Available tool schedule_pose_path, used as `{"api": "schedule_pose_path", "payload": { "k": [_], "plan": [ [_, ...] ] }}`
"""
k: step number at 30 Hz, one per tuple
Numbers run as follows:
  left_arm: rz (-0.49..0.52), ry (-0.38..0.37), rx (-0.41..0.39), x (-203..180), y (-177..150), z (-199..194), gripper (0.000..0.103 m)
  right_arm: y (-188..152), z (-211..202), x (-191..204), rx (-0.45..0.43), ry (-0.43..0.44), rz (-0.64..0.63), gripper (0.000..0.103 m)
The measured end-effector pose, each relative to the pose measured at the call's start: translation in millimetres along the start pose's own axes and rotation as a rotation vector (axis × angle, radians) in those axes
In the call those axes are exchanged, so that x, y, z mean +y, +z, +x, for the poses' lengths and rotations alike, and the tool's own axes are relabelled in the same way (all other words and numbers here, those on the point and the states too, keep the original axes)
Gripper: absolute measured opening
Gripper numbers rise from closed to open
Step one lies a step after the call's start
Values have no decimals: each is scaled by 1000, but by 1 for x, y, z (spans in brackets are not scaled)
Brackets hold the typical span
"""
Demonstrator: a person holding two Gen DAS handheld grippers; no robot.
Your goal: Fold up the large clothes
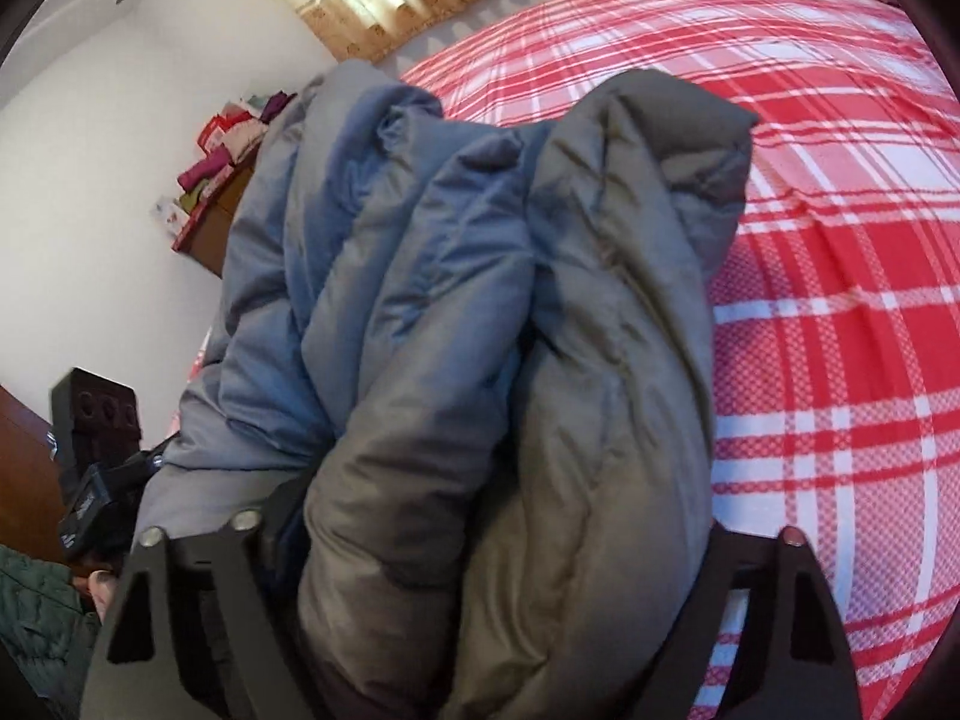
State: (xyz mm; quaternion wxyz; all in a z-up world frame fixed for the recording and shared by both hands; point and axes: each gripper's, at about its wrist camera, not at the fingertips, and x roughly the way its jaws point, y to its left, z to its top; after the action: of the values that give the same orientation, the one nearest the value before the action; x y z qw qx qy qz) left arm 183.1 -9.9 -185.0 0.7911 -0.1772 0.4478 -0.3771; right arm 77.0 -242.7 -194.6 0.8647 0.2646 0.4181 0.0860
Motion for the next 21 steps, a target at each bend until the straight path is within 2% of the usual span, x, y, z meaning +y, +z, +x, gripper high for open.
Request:
{"api": "schedule_pose_path", "payload": {
  "k": [1,3,5,9,13,17,21],
  "plan": [
    [15,-5,-6,-5,-1,-4,72,-1,1,4,16,20,7,60],
    [22,-30,-21,-6,2,-17,64,-2,1,15,28,18,-8,53],
    [30,-37,-37,-10,4,-33,62,-2,2,29,31,28,-36,44],
    [76,-12,-97,-14,13,-80,62,0,8,72,20,146,-61,38],
    [101,94,-172,-5,29,-136,62,8,29,141,10,245,-134,35],
    [77,232,-274,28,42,-205,62,16,72,213,38,373,-194,34],
    [34,356,-332,69,44,-248,62,14,127,276,80,485,-222,33]
  ]
}}
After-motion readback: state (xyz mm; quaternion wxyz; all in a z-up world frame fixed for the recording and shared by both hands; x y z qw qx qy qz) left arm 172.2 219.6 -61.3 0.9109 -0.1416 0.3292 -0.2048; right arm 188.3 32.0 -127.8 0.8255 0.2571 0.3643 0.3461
